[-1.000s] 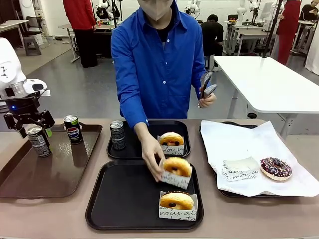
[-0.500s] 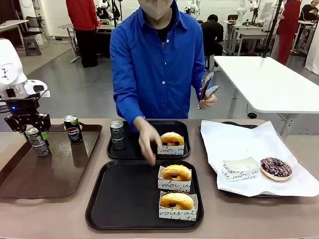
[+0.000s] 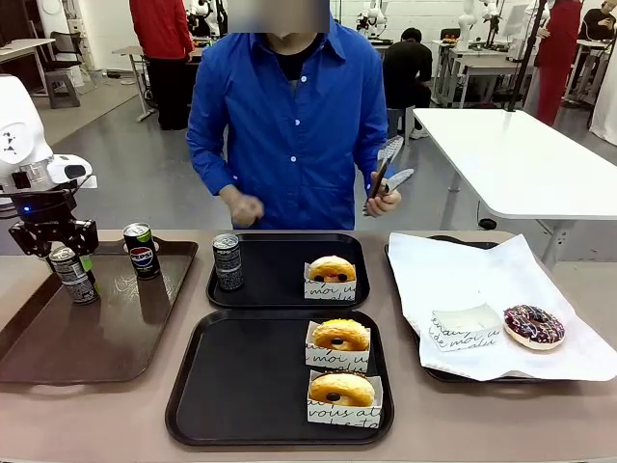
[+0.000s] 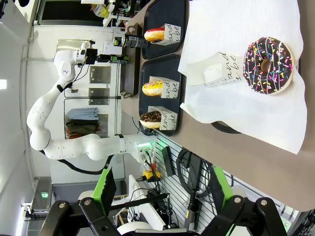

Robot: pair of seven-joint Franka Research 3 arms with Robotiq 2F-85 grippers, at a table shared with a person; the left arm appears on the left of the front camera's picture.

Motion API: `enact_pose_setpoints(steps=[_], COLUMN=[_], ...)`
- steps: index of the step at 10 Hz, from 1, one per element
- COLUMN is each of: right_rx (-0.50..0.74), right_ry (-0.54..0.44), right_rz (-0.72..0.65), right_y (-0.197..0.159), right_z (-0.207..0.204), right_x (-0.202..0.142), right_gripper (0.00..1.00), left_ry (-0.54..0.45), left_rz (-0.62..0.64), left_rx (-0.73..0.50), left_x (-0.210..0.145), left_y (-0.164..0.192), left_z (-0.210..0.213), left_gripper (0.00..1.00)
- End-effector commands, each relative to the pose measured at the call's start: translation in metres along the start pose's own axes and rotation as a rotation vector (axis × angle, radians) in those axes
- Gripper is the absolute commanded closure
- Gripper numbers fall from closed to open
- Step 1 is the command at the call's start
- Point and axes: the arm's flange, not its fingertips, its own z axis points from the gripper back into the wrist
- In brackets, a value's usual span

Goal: Set up donuts and drinks on trays.
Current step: Pick up one Pepsi coke from the Handle tray and place it on the Flat Tray without a Pepsi coke.

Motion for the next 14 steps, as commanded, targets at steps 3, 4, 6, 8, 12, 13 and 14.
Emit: enact_pose_setpoints(steps=[3,4,6,8,12,13,14], right_rx=[0.016,0.016,0.016,0.016,0.016,0.016,0.016], right_ry=[-0.005,-0.005,-0.005,-0.005,-0.005,-0.005,-0.005], right_rz=[0.013,0.013,0.013,0.013,0.013,0.013,0.013], right_y=[-0.001,-0.001,-0.001,-0.001,-0.001,-0.001,-0.001], right_z=[0.000,0.000,0.000,0.000,0.000,0.000,0.000], right_x=[0.001,0.001,0.001,0.001,0.001,0.001,0.001], right_gripper=[0.00,0.00,0.00,0.00,0.00,0.00,0.00], left_ry=[0.035,0.034,0.018,0.021,0.028,0.028,0.028], left_rz=[0.014,0.012,-0.015,-0.020,-0.029,-0.029,-0.029], left_rx=[-0.023,-0.030,-0.059,-0.072,-0.048,-0.048,-0.048], left_x=[-0.033,-0.055,-0.102,-0.117,-0.116,-0.116,-0.116], left_y=[-0.012,-0.019,-0.026,-0.027,-0.027,-0.027,-0.027], left_z=[0.056,0.081,0.120,0.129,0.137,0.137,0.137], left_gripper=[1.00,1.00,1.00,1.00,1.00,1.00,1.00])
